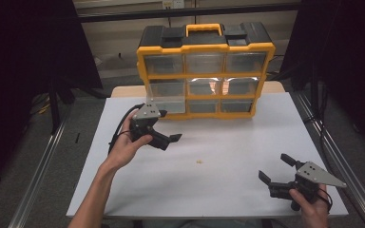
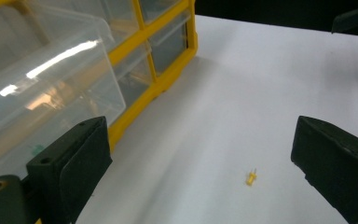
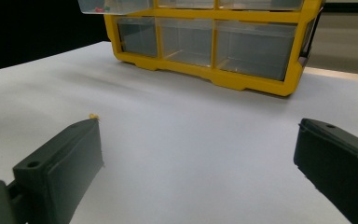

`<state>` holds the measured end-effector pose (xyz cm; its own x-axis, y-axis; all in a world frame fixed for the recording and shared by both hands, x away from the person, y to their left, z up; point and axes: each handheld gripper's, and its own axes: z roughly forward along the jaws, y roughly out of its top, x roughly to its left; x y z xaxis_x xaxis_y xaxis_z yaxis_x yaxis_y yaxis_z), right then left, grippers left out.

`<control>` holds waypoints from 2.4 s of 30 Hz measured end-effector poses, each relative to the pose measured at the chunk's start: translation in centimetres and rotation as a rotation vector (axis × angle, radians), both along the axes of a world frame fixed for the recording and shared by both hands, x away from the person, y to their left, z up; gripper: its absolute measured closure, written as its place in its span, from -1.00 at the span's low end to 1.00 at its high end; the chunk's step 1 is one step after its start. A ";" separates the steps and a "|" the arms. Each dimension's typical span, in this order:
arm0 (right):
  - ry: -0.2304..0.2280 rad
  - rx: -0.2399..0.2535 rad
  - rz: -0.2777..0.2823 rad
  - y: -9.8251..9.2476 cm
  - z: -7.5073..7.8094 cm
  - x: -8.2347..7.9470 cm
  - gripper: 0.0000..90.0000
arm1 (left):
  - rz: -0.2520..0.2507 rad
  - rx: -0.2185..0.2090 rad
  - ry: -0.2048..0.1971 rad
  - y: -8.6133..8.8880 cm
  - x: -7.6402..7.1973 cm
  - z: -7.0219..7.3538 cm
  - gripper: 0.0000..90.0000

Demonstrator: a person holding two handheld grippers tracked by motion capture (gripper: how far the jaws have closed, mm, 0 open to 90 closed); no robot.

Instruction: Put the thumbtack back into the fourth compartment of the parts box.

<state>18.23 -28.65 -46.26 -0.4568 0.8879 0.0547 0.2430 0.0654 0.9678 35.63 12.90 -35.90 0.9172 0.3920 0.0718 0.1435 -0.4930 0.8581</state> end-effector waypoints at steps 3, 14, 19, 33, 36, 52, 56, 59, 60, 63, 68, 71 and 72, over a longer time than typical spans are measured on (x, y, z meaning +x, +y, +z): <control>0.001 0.002 0.000 0.0 0.0 0.0 -0.98 | -0.016 0.019 -0.023 -0.4 -0.1 -0.9 -0.89; 0.005 0.003 0.003 0.1 0.0 -0.1 -0.98 | -0.071 0.062 0.076 -1.5 0.2 -3.2 -0.90; 0.005 0.004 0.004 0.1 0.0 -0.1 -0.98 | -0.152 0.099 0.100 -2.1 0.0 -4.2 -0.90; 0.002 0.004 0.005 0.0 0.0 -0.1 -0.98 | -0.257 0.192 0.151 -4.2 0.0 -6.6 -0.89; 0.003 0.003 0.003 0.0 0.0 0.0 -0.98 | -0.259 0.197 0.172 -4.6 0.0 -7.1 -0.84; 0.003 0.009 -0.004 0.1 0.0 0.0 -0.98 | -0.303 0.270 0.196 -7.0 0.8 -8.3 -0.61; 0.001 0.007 -0.003 0.0 0.0 0.0 -0.98 | -0.338 0.319 0.245 -7.3 1.5 -8.3 -0.55; 0.003 0.002 0.004 0.0 0.0 0.0 -0.98 | -0.346 0.344 0.243 -7.6 1.6 -8.5 -0.40; 0.003 0.001 0.005 0.0 0.0 0.0 -0.98 | -0.348 0.353 0.242 -7.7 1.7 -8.5 -0.38; 0.003 -0.001 0.008 0.0 0.0 0.0 -0.98 | -0.377 0.371 0.250 -8.0 1.9 -8.5 -0.25; 0.004 0.002 0.005 0.0 0.0 0.0 -0.98 | -0.339 0.388 0.225 -8.6 2.0 -9.0 -0.14; 0.003 0.001 0.006 0.0 0.0 0.0 -0.98 | -0.345 0.415 0.231 -8.8 2.2 -9.1 0.01; 0.006 0.001 0.007 0.0 0.0 0.0 -0.98 | -0.346 0.416 0.235 -8.9 2.3 -9.1 0.05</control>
<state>18.19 -28.61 -46.28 -0.4625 0.8847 0.0586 0.2479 0.0656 0.9666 37.96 4.04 -45.04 0.9967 0.0496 -0.0648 0.0770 -0.8335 0.5471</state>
